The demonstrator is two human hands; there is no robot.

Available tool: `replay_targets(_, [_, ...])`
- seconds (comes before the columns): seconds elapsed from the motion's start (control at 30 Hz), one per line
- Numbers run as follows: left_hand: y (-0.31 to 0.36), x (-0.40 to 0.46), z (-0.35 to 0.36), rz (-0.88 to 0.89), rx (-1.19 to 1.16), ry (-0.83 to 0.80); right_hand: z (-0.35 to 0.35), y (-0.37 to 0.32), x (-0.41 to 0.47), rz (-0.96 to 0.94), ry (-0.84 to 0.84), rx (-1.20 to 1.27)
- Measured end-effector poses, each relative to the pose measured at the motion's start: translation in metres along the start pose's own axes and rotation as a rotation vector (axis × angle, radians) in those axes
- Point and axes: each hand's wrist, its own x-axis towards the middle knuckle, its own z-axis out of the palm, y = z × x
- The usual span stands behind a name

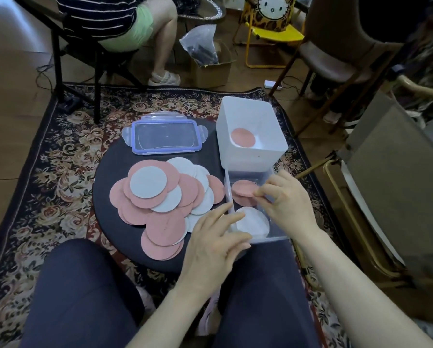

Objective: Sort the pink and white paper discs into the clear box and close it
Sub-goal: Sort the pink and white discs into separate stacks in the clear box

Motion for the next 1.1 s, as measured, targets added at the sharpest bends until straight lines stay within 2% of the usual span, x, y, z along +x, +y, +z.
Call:
replay_targets(0.17, [0.004,-0.001,0.000,-0.006,-0.001,0.008,0.009,0.005,0.008,0.033,-0.183,0.016])
replay_targets(0.5, [0.004,-0.003,0.002,0.003,0.029,0.047,0.011,0.004,0.009,-0.001,-0.244,0.009])
replay_targets(0.6, [0.005,-0.002,0.003,-0.012,0.020,0.055,0.007,0.004,0.006,0.017,-0.202,0.057])
replay_targets(0.77, [0.006,0.003,0.007,-0.024,0.017,0.048,-0.008,0.000,-0.014,0.251,-0.036,0.194])
replay_targets(0.9, [0.007,0.002,0.007,-0.045,0.021,0.032,-0.016,-0.010,-0.032,0.476,-0.004,0.402])
replay_targets(1.1, [0.007,-0.003,-0.010,-0.063,0.074,0.030,-0.021,-0.019,-0.041,0.543,-0.028,0.510])
